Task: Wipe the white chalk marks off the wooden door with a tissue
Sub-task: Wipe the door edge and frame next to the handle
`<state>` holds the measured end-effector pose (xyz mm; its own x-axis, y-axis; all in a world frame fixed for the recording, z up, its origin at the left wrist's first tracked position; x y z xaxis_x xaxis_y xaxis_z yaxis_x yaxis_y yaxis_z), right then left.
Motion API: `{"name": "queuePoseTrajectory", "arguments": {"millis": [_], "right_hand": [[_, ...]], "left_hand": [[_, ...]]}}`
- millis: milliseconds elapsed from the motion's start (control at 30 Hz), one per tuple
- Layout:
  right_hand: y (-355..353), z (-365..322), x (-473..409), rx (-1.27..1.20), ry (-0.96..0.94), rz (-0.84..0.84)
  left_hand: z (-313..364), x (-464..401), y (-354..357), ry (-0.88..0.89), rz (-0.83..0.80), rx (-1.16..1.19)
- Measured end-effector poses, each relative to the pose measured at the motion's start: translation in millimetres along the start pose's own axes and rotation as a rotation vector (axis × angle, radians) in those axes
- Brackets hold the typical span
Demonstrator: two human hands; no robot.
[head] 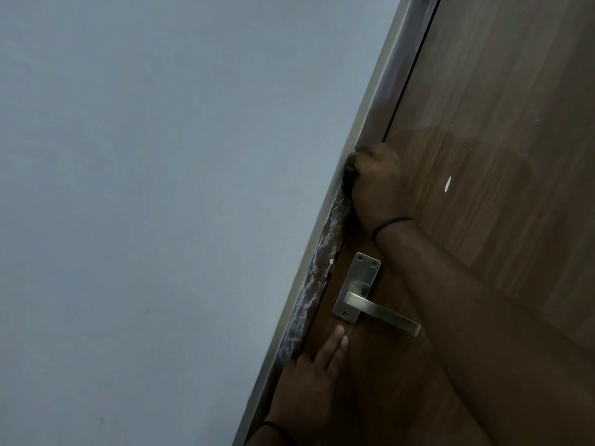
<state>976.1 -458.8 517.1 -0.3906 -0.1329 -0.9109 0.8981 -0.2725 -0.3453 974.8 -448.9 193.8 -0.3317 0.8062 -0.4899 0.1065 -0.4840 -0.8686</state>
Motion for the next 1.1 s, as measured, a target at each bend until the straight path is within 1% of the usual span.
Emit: {"name": "queuePoseTrajectory", "arguments": {"millis": [67,167,233,300,367,433,500,567,633,667,733,800,900,967,1100], "right_hand": [[4.1,-9.0,35.1,-0.020,-0.072,-0.050],[10.8,-23.5,90.3,-0.037,-0.178,-0.236],[10.6,-18.0,87.5,-0.049,-0.175,-0.293],[6.9,-6.4,58.5,-0.043,-0.078,-0.233],[0.7,0.7,34.2,-0.041,0.036,-0.124],[-0.7,-4.1,37.6,-0.057,0.075,-0.087],[1.7,-12.8,60.4,-0.081,0.024,-0.158],[-0.1,-18.5,85.8,-0.078,-0.073,-0.259],[-4.8,-12.4,78.5,-0.061,-0.146,-0.290],[-6.2,-6.5,63.2,-0.049,-0.133,-0.266],[-9.4,4.9,22.3,-0.038,-0.029,-0.146],[-8.5,8.7,-9.7,-0.047,0.076,-0.084],[-4.4,1.0,-14.0,-0.082,0.149,-0.014],[-2.5,-4.9,5.7,-0.102,0.132,-0.035],[9.8,-20.2,77.3,-0.052,-0.026,-0.215]], "left_hand": [[2.6,3.0,-3.5,-0.015,-0.022,-0.006],[5.5,6.8,-8.9,-0.021,-0.031,-0.015],[4.7,7.7,-12.0,-0.017,-0.045,-0.016],[2.9,8.8,-14.8,-0.028,-0.068,-0.011],[2.1,7.9,-15.7,-0.041,-0.081,-0.007],[2.4,5.8,-15.5,-0.044,-0.083,-0.012],[2.4,4.4,-14.8,-0.046,-0.084,-0.021],[3.1,4.1,-13.3,-0.045,-0.084,-0.016],[2.4,1.9,-10.8,-0.033,-0.091,-0.009],[2.0,1.7,-10.4,-0.033,-0.096,-0.004],[2.1,2.1,-11.4,-0.042,-0.110,0.001],[2.6,2.9,-12.1,-0.053,-0.119,0.006],[2.8,3.5,-14.0,-0.048,-0.117,0.012],[3.5,4.9,-14.4,-0.045,-0.106,-0.005],[4.2,4.6,-13.5,-0.052,-0.081,-0.047]]}}
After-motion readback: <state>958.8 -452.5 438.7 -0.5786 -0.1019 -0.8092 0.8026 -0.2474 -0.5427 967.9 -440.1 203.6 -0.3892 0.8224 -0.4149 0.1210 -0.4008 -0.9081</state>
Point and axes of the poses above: each hand's wrist, its own x-axis away from the middle knuckle, its own y-axis out of the palm, z = x × y, the point moved 5 cm from there along -x, towards the middle knuckle, and after that the axes turned 12 degrees about -x, right-handed, at the moved point
